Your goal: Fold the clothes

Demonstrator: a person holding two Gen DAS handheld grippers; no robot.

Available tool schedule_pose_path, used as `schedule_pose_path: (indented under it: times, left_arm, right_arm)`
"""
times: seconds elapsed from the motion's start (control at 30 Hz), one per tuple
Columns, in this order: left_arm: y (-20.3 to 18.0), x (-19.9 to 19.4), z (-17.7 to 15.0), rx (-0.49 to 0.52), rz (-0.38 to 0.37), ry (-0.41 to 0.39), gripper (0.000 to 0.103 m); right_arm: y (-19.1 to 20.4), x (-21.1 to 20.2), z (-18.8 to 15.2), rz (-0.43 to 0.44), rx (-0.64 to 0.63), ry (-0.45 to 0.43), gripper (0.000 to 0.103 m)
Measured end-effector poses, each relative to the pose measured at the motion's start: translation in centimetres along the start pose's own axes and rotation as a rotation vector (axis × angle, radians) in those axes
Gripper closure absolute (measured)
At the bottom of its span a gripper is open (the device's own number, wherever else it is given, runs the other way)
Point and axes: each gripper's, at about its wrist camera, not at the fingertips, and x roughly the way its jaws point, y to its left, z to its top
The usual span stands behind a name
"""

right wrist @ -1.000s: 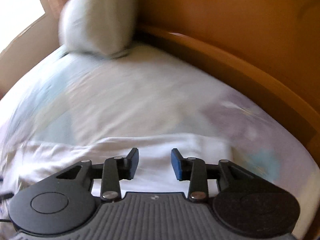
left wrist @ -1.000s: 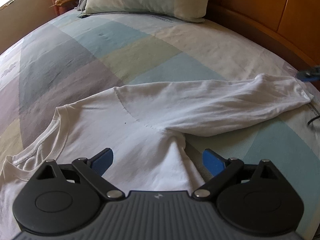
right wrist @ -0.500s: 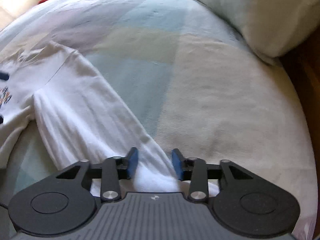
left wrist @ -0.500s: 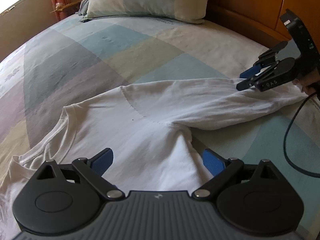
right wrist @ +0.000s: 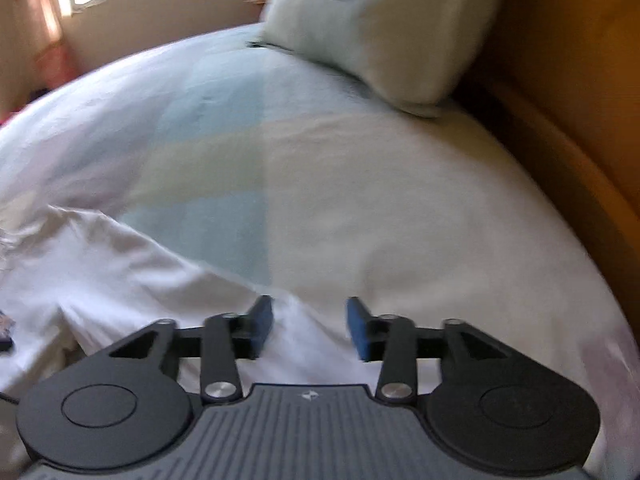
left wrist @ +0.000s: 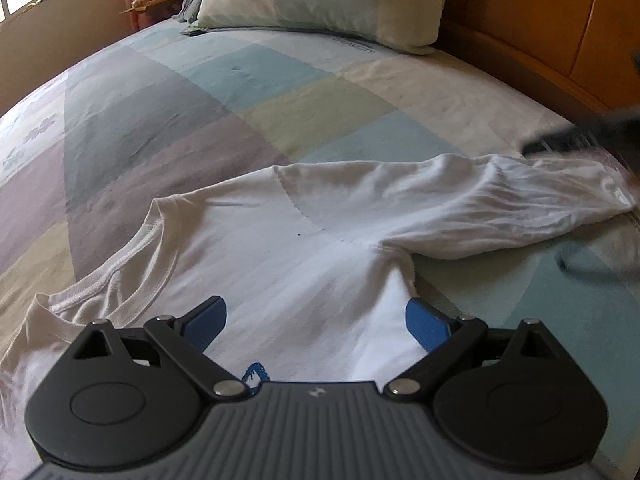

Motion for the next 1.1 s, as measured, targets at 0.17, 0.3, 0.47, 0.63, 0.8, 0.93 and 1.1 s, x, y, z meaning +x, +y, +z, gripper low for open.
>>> schedule_pose_path:
  times: [0.17, 0.3, 0.47, 0.63, 0.8, 0.93, 1.1]
  left_arm:
    - [0.3, 0.3, -0.1, 0.022, -0.001, 0.010, 0.007]
    - [1.0, 0.4, -0.2, 0.010, 0.021, 0.020, 0.007]
    - [1.5, 0.2, 0.0, -0.029, 0.021, 0.016, 0.007]
    - [1.8, -0.2, -0.7, -0.018, 0.031, 0.022, 0.007]
    - [2.7, -0.6, -1.8, -0.039, 0.048, 0.030, 0.007]
    - [4.1, -1.1, -2.4, -0.073, 0.059, 0.025, 0.007]
    - [5.8, -1.0, -2.8, -0.134, 0.068, 0.022, 0.007]
  right_arm:
    - [-3.5, -0.8, -4.9, -0.131, 0.097, 0.086, 0.049]
    - [-5.1, -2.2, -4.1, -0.197, 0.210, 0.129, 0.047]
    - [-0.8, -0.9, -1.9, -0.072, 0.161, 0.116, 0.037]
    - [5.1, 2.6, 0.1, 0.032, 0.036, 0.136, 0.037]
    - [7.6, 5.3, 1.7, 0.024, -0.058, 0.096, 0.035]
    - [6.1, 5.2, 3.7, 0.059, -0.013, 0.066, 0.036]
    - [8.5, 5.5, 6.3, 0.194, -0.221, 0.038, 0.036]
